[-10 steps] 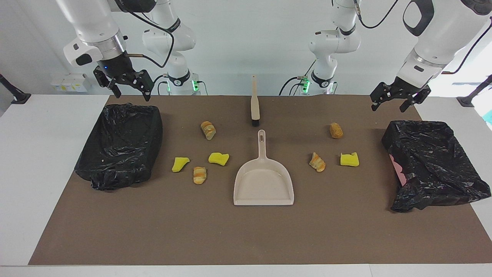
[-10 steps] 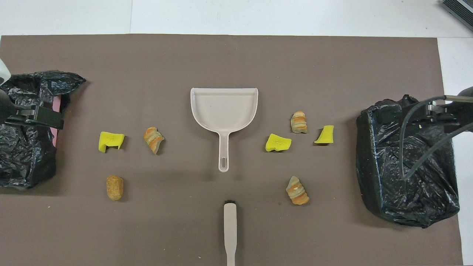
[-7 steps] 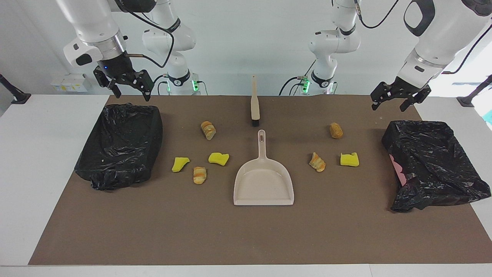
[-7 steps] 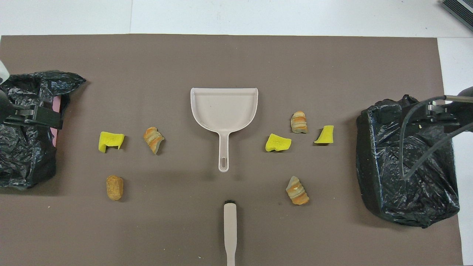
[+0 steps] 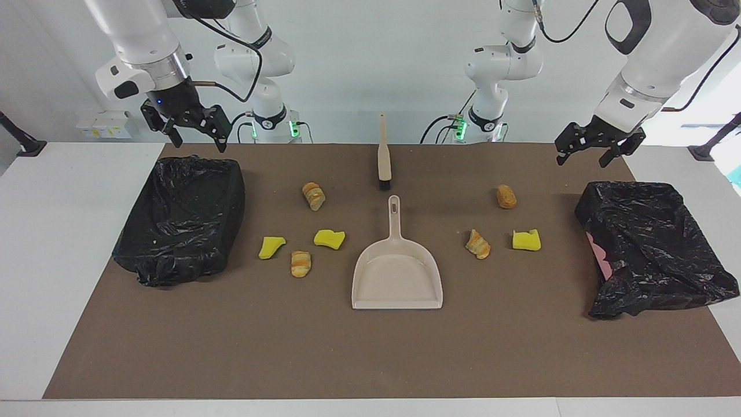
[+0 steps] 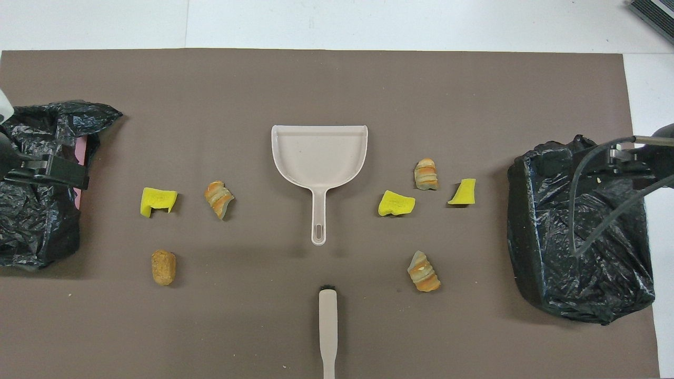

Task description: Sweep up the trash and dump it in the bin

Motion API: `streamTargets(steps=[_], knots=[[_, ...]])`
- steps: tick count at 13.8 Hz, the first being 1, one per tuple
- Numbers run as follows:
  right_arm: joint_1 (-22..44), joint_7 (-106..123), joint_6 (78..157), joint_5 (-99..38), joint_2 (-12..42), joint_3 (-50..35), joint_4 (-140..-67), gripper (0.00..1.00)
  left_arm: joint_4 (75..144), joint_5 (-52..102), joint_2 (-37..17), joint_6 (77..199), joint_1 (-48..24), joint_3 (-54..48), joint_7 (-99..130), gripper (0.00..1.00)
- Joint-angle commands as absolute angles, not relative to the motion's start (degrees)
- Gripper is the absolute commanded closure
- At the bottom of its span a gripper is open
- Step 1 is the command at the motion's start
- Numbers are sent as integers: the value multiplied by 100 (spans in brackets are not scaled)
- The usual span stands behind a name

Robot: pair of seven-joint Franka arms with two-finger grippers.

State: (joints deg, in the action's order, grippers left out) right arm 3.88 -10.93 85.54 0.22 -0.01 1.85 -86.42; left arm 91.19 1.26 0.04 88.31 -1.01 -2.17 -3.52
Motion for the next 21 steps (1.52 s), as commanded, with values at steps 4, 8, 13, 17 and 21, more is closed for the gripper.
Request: streamTargets(steps=[4,8,13,17,21], knots=[[290,-932,8543,-18,-114,114,-8754,0,9694,211,387,8921,-132,-220,-431,0],[308,-967,8674,-18,-97,105,-8745,0,10246,264,570,9332,-350,-255,-431,0],[387,-1002,8964,-9,0,44,-8754,0,11564,307,1115,10107,-1132,-255,-264,0],[886,-1379,9509,-9,342,35,-8763,0,12585,510,1547,10783,-1975,-246,411,0],[1493,-2108,10062,17,816,35,-8763,0,13305,510,1714,11451,-3030,-255,1554,0]])
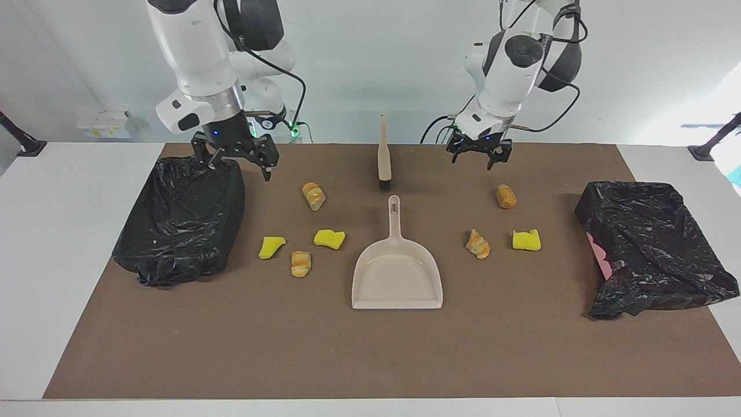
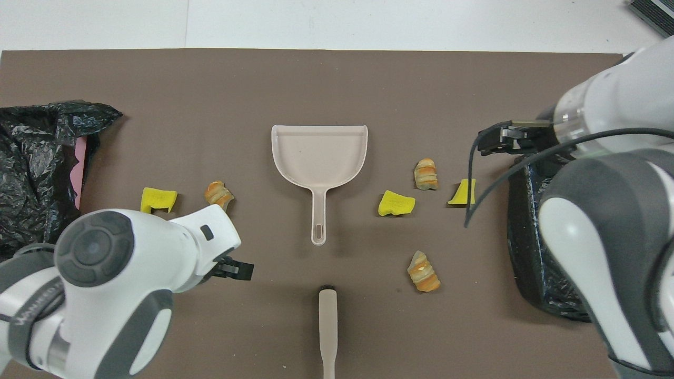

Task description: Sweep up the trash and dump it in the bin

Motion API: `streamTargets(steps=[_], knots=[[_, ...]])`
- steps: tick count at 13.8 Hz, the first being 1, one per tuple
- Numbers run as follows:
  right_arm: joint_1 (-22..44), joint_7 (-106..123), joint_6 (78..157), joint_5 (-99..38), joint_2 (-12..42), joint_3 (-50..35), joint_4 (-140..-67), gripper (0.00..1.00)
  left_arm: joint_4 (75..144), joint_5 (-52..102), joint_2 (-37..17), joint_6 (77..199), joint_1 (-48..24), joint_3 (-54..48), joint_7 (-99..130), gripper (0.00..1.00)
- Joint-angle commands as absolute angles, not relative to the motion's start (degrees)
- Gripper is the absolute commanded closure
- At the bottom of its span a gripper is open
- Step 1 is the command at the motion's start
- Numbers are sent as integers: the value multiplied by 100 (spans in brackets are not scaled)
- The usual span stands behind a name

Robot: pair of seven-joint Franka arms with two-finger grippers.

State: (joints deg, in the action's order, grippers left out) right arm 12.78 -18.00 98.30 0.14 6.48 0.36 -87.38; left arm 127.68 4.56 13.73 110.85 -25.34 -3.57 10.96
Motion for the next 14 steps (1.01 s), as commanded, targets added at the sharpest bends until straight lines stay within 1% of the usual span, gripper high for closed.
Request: streamTargets(steps=[1,6,7,9,11,12,14], knots=[[1651,-2188,10090,-9,948,35,-8763,0,13463,510,1757,11609,-3293,-255,1756,0],[2618,-3469,10669,-9,1511,35,-8789,0,14289,501,1819,12584,-4919,-264,3250,0],[2802,-3646,10722,-17,1625,35,-8806,0,14378,510,1819,12647,-5096,-281,3435,0],[3119,-4015,11098,-53,1845,26,-8911,0,14440,510,1819,12700,-5657,-290,4057,0],[3330,-4236,11512,-140,2012,26,-9096,0,14598,501,1793,12971,-5993,-299,4541,0],[3470,-4254,11618,-149,2161,26,-9114,0,14712,510,1732,13181,-6281,-290,4761,0],[3804,-4499,11916,-149,2451,26,-9140,0,14949,501,1661,13674,-6389,-290,4965,0]])
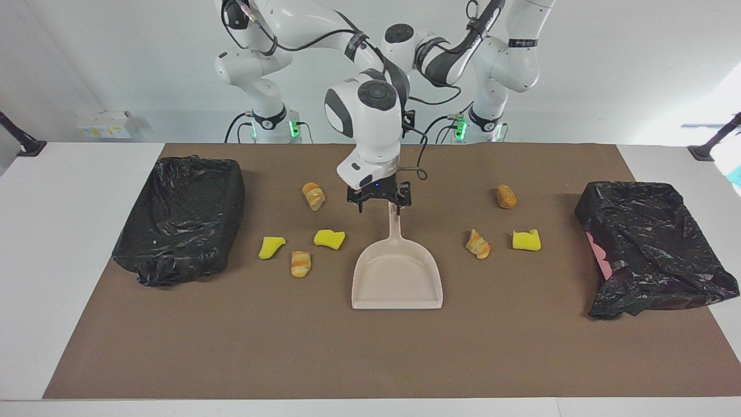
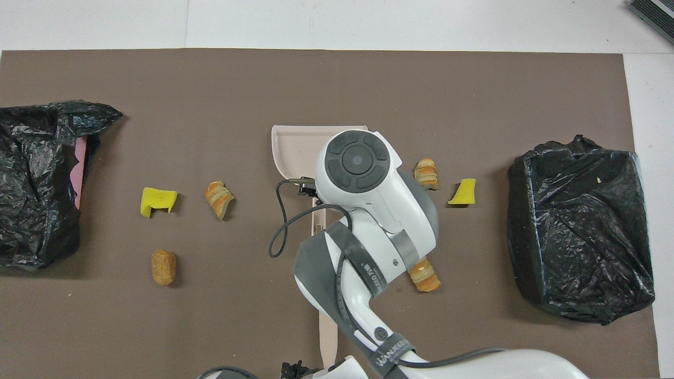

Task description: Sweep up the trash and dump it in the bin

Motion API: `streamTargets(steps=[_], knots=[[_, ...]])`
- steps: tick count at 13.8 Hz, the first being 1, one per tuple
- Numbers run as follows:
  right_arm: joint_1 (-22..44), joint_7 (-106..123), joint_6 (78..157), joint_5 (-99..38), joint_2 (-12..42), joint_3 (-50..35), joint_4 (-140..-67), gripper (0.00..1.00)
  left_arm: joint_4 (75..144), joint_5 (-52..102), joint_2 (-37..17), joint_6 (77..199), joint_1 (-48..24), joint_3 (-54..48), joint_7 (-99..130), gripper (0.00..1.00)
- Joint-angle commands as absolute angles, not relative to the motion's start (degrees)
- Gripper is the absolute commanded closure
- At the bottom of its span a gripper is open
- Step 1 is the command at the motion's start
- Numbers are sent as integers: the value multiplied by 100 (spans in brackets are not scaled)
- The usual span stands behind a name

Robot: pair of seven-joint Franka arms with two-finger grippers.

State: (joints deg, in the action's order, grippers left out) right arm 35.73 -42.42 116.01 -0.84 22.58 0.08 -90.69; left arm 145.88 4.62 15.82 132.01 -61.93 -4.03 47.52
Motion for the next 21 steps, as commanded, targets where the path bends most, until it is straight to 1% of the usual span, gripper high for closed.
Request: streamTargets(steps=[1,4,7,8,9,14,15,16,17,18,19,20,21], knots=[[3867,-4587,12109,-149,2539,26,-9219,0,14950,501,1609,13719,-6416,-290,5035,0],[3885,-4500,12778,-141,2505,9,-9807,0,14950,501,1442,13948,-6565,-290,5440,0],[3894,-4377,12938,-45,2549,9,-9923,0,14941,501,942,14333,-6697,-290,5440,0],[3894,-4386,12911,17,2549,17,-9905,0,14941,501,888,14370,-6680,-290,5440,13],[3902,-4394,12876,105,2549,18,-9862,0,14915,501,870,14327,-6654,-290,5432,17],[3867,-4421,12876,324,2505,26,-9826,1,14801,501,888,14002,-6627,-281,5414,17],[3841,-4403,12867,343,2479,26,-9826,14,14766,501,905,13923,-6618,-281,5405,17],[3841,-4412,12867,343,2470,26,-9826,23,14731,501,914,13870,-6627,-281,5379,17],[3823,-4395,12876,343,2470,26,-9835,40,14713,501,914,13817,-6627,-281,5370,20],[3823,-4386,12876,343,2470,18,-9835,60,14704,501,940,13747,-6627,-290,5370,21],[3806,-4386,12902,343,2470,18,-9835,83,14669,501,940,13676,-6627,-290,5370,22],[3806,-4377,12928,343,2470,18,-9835,100,14652,501,949,13624,-6627,-281,5370,23],[3797,-4342,12955,334,2461,26,-9826,100,14608,501,949,13580,-6618,-290,5370,23]])
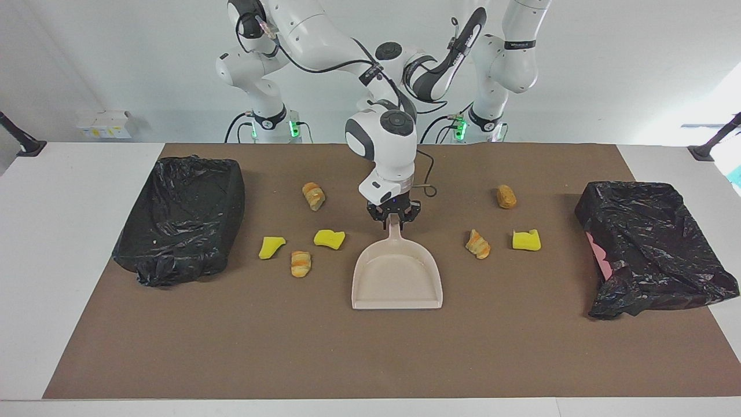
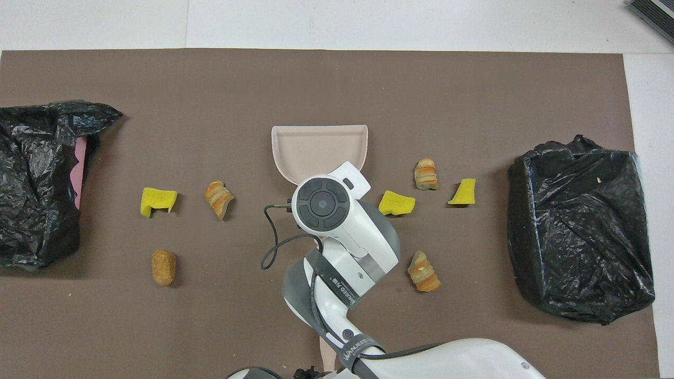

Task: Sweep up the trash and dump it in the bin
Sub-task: 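Grasp the dustpan handle with the right gripper and lift it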

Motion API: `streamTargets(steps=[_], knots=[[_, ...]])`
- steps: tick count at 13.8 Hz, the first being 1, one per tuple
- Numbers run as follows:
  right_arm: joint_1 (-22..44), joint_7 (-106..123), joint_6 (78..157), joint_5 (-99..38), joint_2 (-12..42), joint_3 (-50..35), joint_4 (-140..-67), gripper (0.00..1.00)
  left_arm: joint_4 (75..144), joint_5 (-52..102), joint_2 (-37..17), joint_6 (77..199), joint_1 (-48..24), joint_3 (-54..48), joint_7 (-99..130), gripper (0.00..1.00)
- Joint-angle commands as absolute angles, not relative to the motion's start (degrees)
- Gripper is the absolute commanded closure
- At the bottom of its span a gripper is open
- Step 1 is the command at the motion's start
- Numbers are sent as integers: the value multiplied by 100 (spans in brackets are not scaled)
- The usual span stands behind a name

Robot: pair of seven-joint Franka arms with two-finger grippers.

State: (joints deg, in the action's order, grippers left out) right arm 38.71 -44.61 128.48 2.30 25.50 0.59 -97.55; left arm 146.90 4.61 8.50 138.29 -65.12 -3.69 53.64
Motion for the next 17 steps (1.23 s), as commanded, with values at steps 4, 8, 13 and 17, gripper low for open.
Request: streamTargets(steps=[4,8,13,17], knots=[[3709,-4159,12858,308,2242,18,-9826,100,14581,510,975,13421,-6618,-290,5370,23],[3613,-3393,12413,132,1996,9,-9739,100,14528,597,976,13263,-6618,-290,5396,24],[3393,-665,11655,123,1758,9,-9685,100,14406,764,967,13219,-6609,-281,5405,36],[3209,1620,11470,79,1705,9,-9756,100,14282,800,967,13018,-6583,-272,5440,100]])
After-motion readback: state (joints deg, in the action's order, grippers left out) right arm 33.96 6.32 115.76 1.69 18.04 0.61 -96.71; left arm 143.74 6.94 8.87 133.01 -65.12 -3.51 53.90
